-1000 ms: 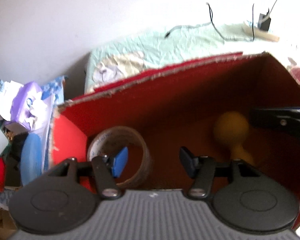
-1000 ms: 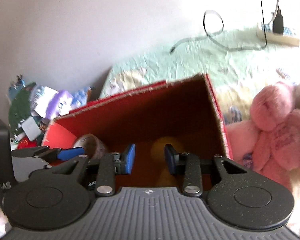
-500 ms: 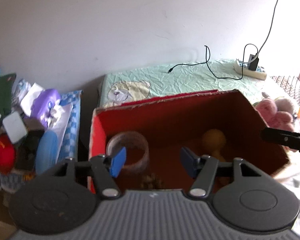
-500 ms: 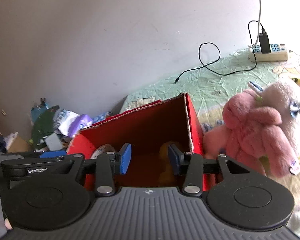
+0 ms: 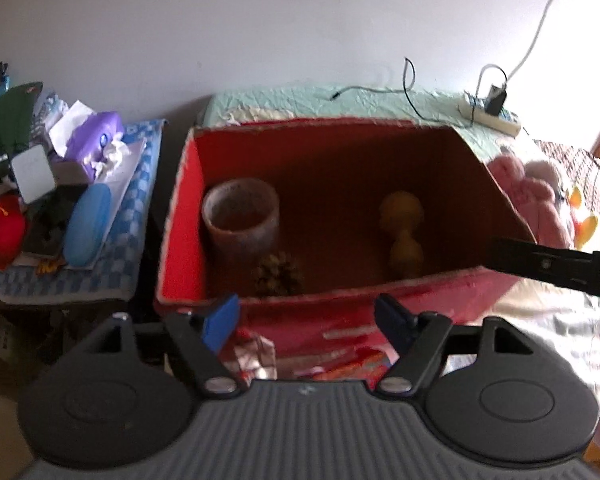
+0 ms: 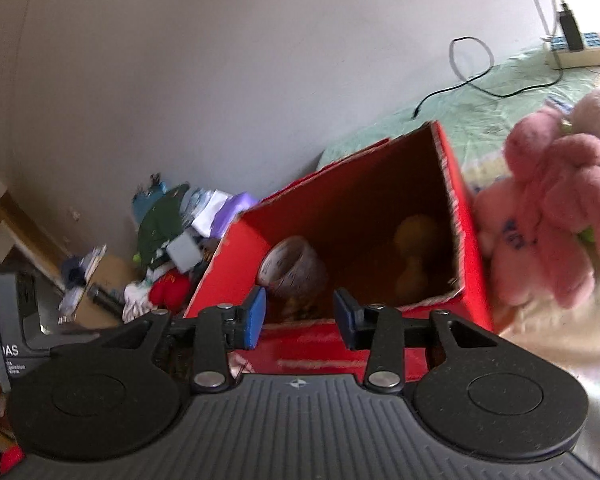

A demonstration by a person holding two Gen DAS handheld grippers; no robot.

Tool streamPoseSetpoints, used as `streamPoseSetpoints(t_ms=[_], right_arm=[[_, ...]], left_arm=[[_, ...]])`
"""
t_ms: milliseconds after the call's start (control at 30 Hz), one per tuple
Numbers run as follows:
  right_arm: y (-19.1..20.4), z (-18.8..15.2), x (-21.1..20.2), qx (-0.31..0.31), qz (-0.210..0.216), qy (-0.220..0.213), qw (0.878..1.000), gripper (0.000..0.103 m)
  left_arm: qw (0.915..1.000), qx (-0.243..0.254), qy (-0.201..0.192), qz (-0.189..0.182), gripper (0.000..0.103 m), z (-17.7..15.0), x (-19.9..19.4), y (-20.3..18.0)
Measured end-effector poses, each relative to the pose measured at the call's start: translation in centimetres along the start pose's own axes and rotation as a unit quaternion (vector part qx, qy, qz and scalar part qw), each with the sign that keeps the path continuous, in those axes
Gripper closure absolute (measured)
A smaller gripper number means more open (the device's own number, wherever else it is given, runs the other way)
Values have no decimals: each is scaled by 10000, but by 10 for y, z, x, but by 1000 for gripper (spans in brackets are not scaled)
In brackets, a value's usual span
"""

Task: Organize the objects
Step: 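Grasp the red printed gift box beside the red box with the right tool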

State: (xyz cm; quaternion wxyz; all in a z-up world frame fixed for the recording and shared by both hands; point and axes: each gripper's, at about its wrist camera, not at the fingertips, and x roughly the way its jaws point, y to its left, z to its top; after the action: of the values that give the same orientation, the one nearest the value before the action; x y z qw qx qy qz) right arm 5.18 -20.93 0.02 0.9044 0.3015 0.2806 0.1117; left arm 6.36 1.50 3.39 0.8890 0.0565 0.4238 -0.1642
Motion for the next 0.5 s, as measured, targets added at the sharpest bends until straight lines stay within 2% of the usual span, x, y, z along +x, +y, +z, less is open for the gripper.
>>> streamPoseSetpoints(t_ms=[233,500], right_arm=[[2,-14,5,-10,37,302,9995,61],[-5,-30,17,161,-199,799,9965,61]], left_arm=[[9998,-41,207,-29,26,-14,3,-8],[9983,-92,580,-36,26,-35,17,-17]])
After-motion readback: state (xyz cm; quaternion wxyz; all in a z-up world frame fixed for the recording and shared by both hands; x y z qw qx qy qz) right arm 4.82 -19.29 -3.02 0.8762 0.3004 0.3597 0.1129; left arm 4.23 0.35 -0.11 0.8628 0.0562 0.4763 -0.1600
